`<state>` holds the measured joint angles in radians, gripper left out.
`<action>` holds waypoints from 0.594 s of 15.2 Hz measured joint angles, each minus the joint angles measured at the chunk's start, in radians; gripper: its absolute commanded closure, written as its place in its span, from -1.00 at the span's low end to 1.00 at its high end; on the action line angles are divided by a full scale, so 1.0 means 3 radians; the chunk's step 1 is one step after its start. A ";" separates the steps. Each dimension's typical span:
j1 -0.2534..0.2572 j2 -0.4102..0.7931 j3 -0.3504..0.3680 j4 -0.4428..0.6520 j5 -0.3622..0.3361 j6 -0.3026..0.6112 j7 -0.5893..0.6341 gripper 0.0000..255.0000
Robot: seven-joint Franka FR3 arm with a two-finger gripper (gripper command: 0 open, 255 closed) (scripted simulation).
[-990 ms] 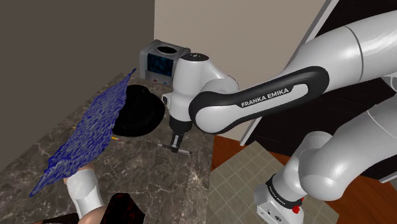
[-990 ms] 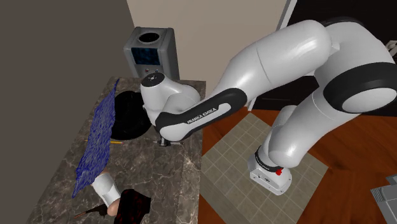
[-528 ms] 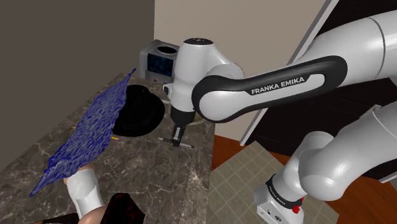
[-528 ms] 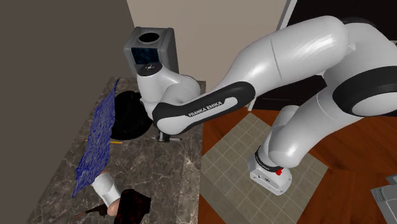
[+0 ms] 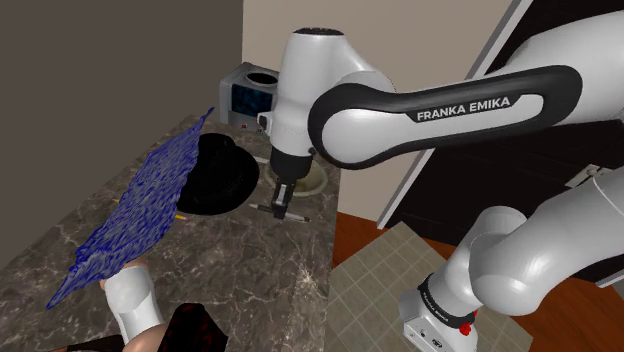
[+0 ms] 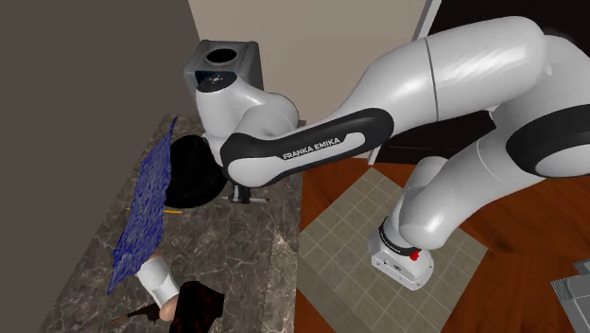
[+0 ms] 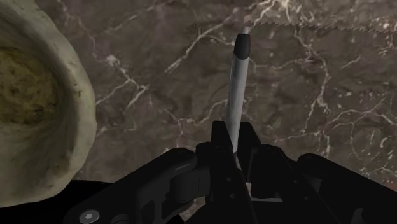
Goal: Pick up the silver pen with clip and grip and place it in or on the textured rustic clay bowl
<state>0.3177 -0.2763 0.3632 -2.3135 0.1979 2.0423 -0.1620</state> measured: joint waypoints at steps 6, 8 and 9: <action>-0.0007 -0.0075 -0.0032 0.0200 -0.0006 -0.0275 0.0006 1.00; -0.0009 -0.0094 -0.0040 0.0272 -0.0009 -0.0364 0.0011 1.00; -0.0009 -0.0105 -0.0044 0.0315 -0.0010 -0.0418 0.0018 1.00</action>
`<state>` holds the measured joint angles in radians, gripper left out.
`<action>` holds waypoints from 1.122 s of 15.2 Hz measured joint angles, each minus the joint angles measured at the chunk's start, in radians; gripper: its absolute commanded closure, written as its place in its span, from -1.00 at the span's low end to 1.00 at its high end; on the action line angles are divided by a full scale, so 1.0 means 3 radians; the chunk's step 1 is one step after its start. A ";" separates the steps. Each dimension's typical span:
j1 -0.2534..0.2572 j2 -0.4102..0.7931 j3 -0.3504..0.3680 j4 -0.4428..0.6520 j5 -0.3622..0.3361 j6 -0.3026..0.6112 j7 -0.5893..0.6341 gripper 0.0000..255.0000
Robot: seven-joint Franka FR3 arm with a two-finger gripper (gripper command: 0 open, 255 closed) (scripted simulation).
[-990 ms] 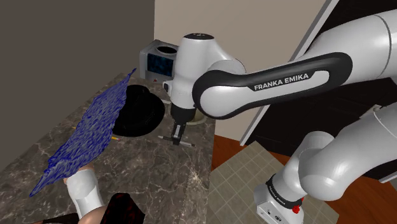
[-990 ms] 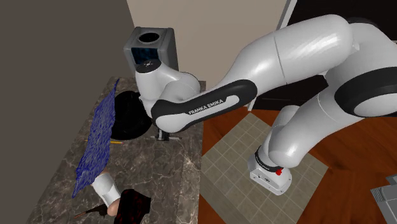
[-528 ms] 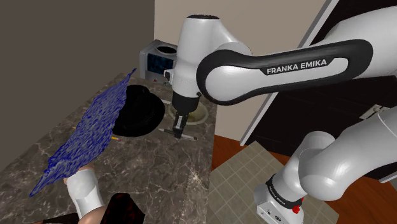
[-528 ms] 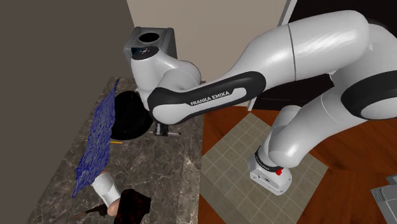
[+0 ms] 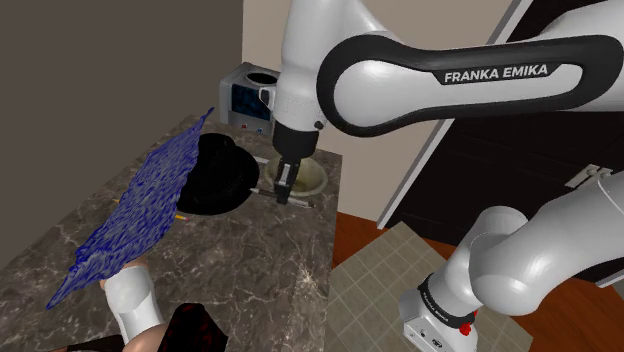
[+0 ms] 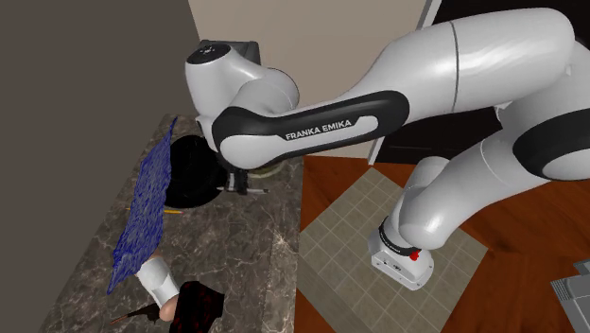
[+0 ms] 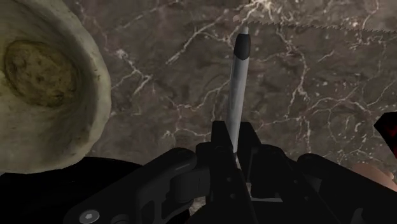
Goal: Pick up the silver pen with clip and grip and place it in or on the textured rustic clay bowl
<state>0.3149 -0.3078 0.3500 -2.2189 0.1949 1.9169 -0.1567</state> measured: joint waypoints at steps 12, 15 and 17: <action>-0.0316 0.0098 -0.0487 0.0260 -0.0194 -0.0252 -0.0678 1.00; -0.0414 0.0266 -0.0613 0.0431 -0.0265 -0.0276 -0.0868 1.00; -0.0455 0.0295 -0.0670 0.0435 -0.0285 -0.0260 -0.0962 1.00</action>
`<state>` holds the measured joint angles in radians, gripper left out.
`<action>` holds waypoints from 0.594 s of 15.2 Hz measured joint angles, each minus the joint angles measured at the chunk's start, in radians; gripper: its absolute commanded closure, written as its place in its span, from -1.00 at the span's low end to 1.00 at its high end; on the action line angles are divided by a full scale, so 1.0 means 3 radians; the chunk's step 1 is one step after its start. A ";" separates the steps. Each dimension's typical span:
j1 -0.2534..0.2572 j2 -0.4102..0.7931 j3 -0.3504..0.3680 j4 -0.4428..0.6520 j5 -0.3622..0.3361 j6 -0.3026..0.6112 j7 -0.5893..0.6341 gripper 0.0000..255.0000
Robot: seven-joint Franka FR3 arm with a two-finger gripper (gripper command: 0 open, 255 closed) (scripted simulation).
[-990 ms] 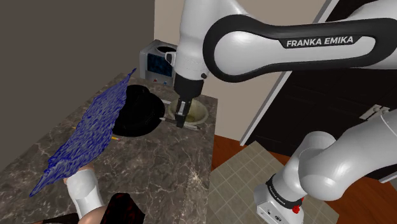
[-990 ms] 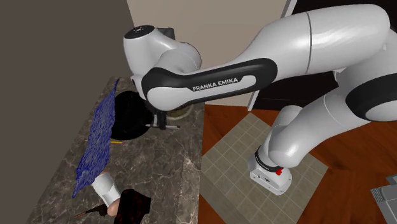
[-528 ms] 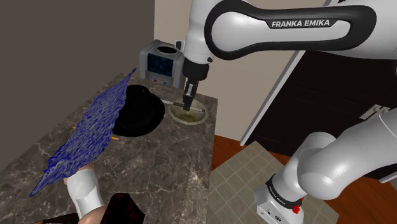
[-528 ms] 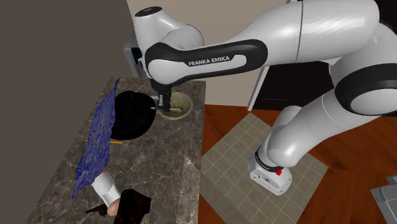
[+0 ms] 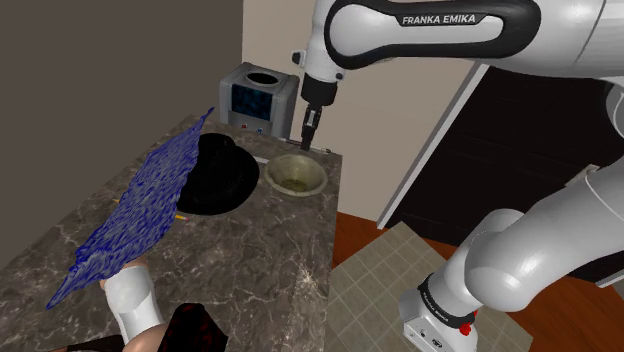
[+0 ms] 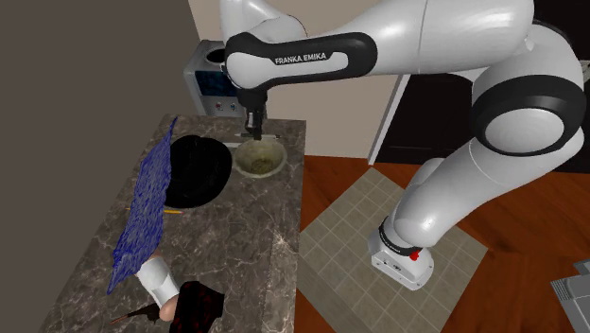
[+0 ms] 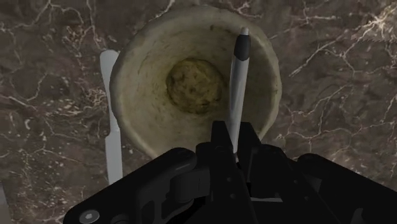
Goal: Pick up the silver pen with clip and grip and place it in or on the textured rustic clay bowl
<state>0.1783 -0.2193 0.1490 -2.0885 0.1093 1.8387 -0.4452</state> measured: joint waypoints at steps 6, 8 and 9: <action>-0.0008 0.0068 -0.0007 -0.0178 -0.0005 0.0241 -0.0040 1.00; -0.0007 0.0069 -0.0006 -0.0263 -0.0001 0.0328 -0.0048 1.00; -0.0006 0.0090 -0.0003 -0.0287 -0.0001 0.0372 -0.0048 1.00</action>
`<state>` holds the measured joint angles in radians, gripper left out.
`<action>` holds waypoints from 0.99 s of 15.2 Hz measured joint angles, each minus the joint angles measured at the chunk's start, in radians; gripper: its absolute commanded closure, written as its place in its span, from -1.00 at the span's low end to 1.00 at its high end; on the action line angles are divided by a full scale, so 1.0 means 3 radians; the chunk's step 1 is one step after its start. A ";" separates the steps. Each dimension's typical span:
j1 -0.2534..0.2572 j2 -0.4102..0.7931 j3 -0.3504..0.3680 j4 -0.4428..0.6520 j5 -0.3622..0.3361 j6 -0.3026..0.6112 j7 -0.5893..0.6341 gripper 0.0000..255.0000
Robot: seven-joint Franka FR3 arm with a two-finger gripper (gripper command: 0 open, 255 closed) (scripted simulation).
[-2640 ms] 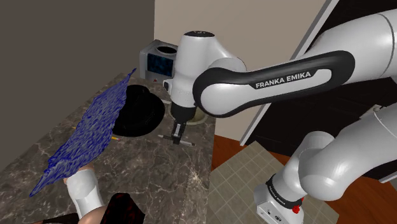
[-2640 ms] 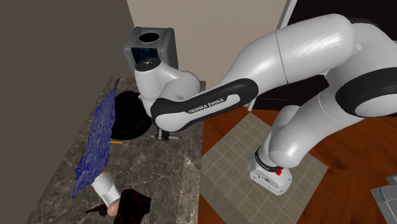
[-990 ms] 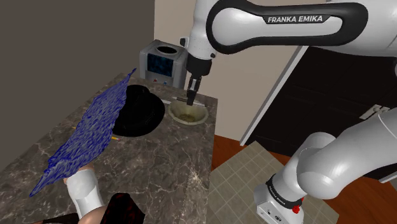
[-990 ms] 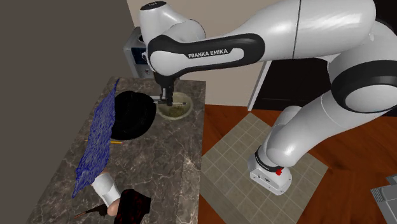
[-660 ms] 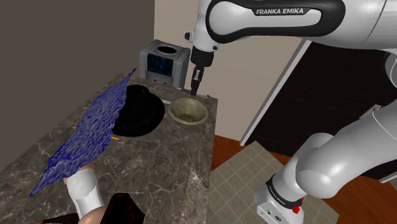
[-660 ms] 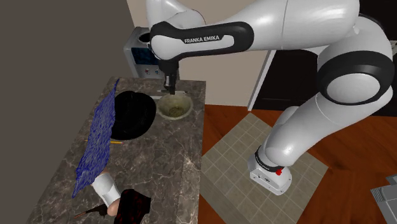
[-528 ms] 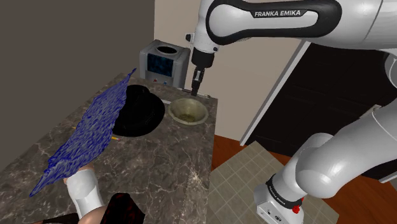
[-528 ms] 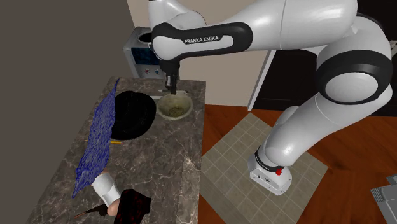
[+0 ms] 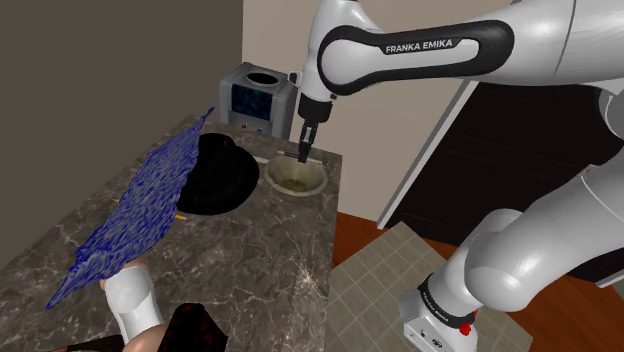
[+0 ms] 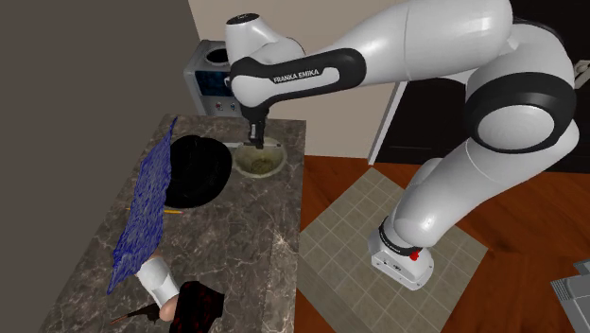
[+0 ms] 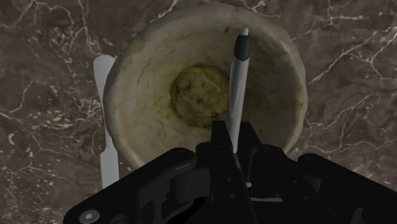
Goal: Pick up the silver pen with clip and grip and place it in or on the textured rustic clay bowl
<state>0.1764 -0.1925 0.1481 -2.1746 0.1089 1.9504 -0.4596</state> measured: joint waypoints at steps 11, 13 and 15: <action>0.0005 0.0081 0.0012 -0.0196 0.0003 0.0278 -0.0010 1.00; 0.0005 0.0081 0.0012 -0.0197 0.0003 0.0278 -0.0010 -1.00; 0.0005 0.0081 0.0012 -0.0197 0.0003 0.0278 -0.0010 -1.00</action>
<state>0.1779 -0.1683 0.1517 -2.2337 0.1099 2.0339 -0.4626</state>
